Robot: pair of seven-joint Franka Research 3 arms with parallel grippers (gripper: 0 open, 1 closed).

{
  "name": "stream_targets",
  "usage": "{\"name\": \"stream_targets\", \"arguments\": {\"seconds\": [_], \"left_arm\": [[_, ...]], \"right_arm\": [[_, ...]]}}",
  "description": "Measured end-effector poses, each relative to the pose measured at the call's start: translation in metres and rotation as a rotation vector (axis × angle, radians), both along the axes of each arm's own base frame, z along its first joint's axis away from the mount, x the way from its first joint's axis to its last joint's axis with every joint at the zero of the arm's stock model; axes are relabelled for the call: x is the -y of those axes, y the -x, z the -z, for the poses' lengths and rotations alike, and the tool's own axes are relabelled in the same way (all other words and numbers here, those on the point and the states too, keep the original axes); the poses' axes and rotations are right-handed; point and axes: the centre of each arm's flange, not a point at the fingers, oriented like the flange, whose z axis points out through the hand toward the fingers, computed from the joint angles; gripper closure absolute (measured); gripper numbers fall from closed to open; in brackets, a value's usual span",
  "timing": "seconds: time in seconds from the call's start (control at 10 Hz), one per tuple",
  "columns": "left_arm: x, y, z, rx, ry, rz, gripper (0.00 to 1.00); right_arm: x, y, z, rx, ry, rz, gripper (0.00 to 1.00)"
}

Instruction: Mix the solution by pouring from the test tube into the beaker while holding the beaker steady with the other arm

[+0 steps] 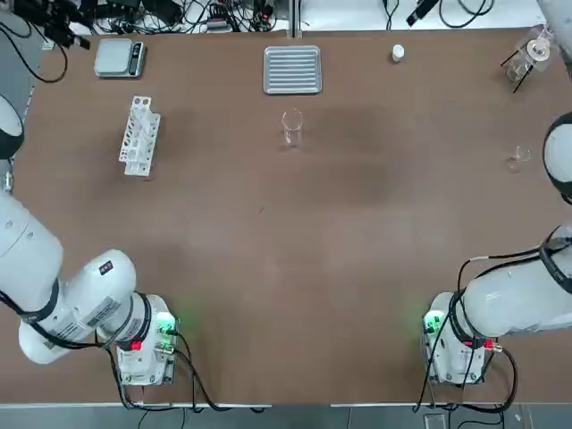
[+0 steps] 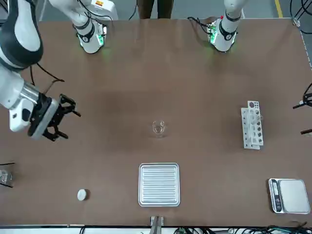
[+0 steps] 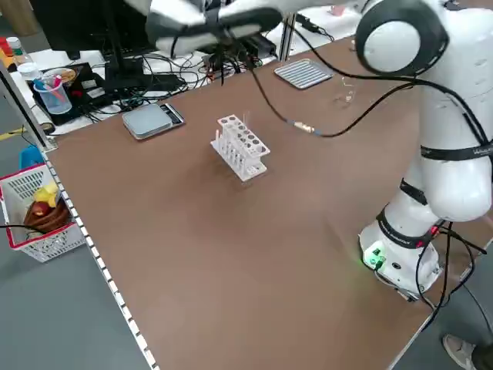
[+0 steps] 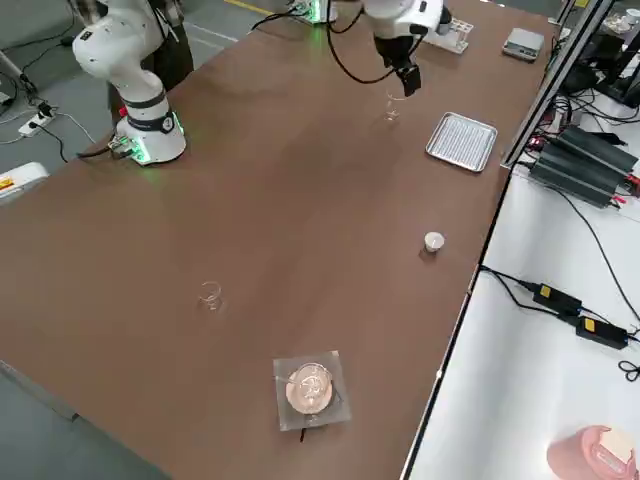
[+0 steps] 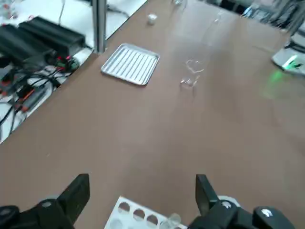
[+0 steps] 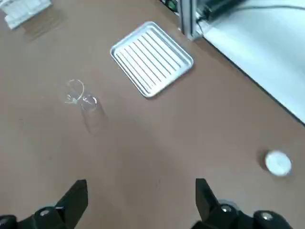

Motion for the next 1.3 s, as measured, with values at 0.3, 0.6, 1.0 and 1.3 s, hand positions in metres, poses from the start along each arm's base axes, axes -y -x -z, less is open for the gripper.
{"name": "stream_targets", "arguments": {"seconds": [0.3,0.6,1.0,1.3], "left_arm": [[-0.014,0.008,0.093,0.030,0.201,0.129,0.01],[-0.031,0.034,0.142,0.069,0.348,0.228,0.01],[-0.031,0.042,0.188,0.129,0.427,0.275,0.05],[-0.026,0.046,0.227,0.121,0.480,0.278,0.16]], "right_arm": [[-0.007,-0.021,0.063,0.120,-0.103,-0.129,0.00],[-0.035,-0.004,0.140,0.227,-0.240,-0.222,0.00],[-0.085,0.043,0.248,0.314,-0.354,-0.305,0.00],[-0.135,0.074,0.306,0.327,-0.436,-0.288,0.00]]}}
